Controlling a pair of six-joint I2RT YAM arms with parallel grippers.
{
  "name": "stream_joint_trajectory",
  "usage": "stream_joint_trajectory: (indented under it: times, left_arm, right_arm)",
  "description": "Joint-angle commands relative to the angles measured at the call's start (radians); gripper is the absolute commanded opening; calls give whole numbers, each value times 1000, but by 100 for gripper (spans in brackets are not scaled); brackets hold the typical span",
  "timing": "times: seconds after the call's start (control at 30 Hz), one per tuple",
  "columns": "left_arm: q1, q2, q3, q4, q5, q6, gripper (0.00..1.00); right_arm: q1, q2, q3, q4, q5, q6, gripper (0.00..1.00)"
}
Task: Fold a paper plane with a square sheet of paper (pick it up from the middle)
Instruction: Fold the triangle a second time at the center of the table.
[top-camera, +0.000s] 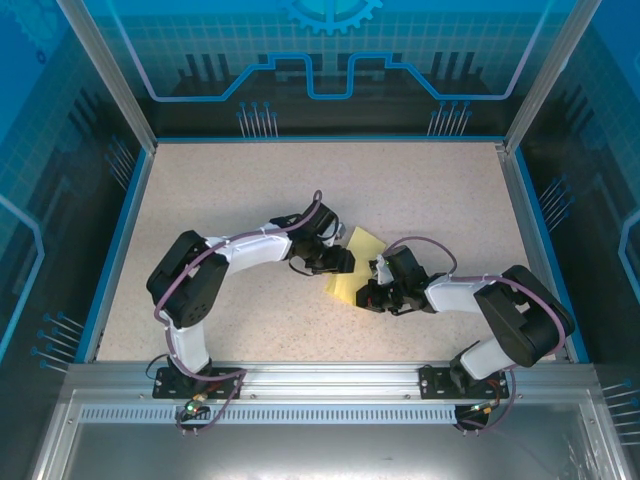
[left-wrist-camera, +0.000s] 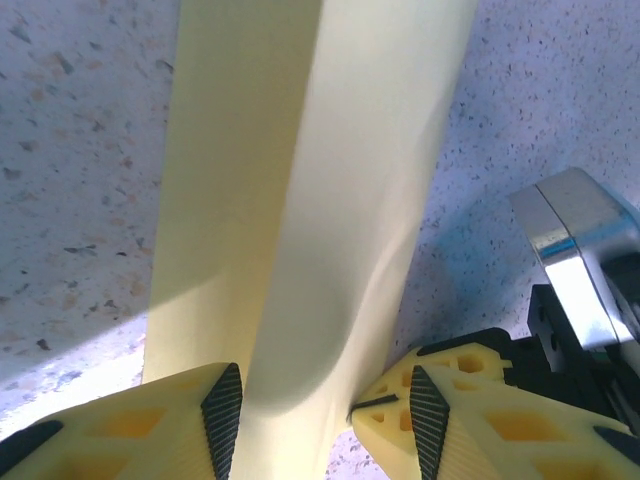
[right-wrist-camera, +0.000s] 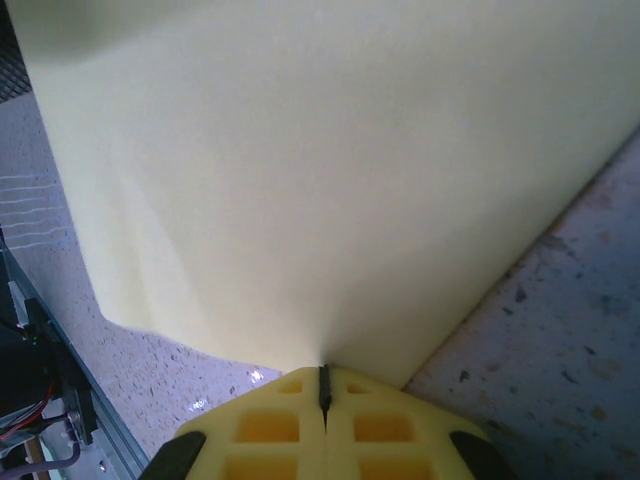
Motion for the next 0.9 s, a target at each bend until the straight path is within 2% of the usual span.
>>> stream_joint_trajectory:
  times: [0.0,0.53,0.87]
  left_arm:
    - [9,-34,-9,19,70,4,51]
    - [42,-79,-35,-31,157,52,47]
    - [42,-103,-111,13,170,15,38]
  right_arm:
    - [-22,15,-35,-76,37,-24,2]
    - [-30,10,-32,-84,39,-25,2]
    - [-32,9,-31,-88,38,-28,2]
